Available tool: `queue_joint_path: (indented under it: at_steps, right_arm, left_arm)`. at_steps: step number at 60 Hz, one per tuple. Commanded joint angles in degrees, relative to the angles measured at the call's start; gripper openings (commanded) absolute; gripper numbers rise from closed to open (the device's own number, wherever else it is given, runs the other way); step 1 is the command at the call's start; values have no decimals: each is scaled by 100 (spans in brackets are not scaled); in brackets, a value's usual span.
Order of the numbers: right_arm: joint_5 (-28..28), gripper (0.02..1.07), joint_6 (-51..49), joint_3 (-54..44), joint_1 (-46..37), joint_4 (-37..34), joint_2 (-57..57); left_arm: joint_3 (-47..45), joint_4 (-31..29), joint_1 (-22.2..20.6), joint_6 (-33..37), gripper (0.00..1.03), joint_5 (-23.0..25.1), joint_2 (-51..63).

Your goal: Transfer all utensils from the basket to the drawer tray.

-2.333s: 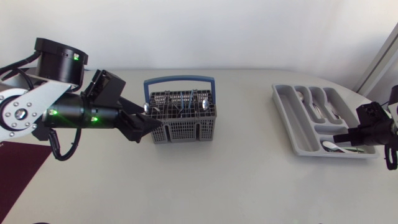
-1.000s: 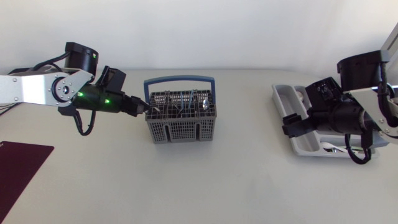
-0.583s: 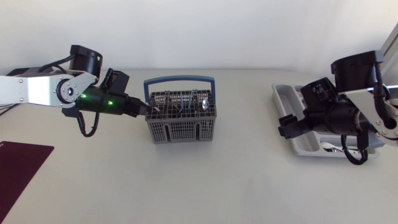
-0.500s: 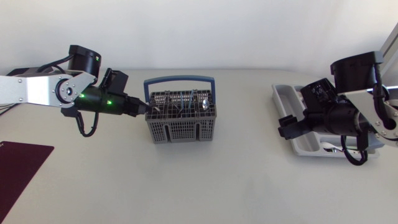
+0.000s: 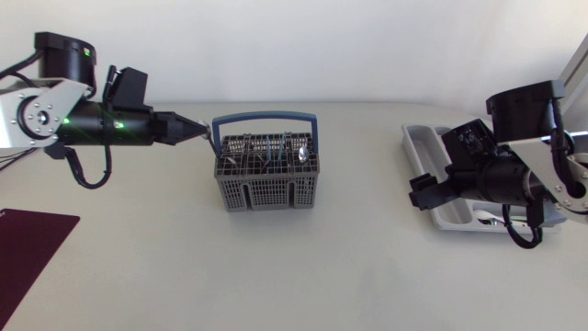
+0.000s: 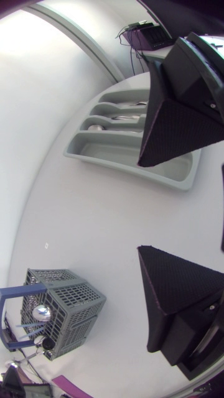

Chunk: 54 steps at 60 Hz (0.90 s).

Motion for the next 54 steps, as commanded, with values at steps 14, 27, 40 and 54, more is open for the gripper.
queue_joint_path:
  at_steps: [14,27,40,54]
  right_arm:
    - [-604,94,54,-206,34,69,-828]
    - [-1580,98,-272,-197,218,-555,-1514]
    - [-2397,102,-386,-21,895,-1074,-2033]
    - [-3513,102,-764,128,1466,-1223,-1655]
  left_arm:
    - [81,-383,-238,-405,4,383,-1439]
    - [-33,-681,-1170,-300,4,418,-1738]
    - [-60,-1007,-1978,69,4,418,-1659]
    - [-156,-1516,-2594,667,4,480,-1580]
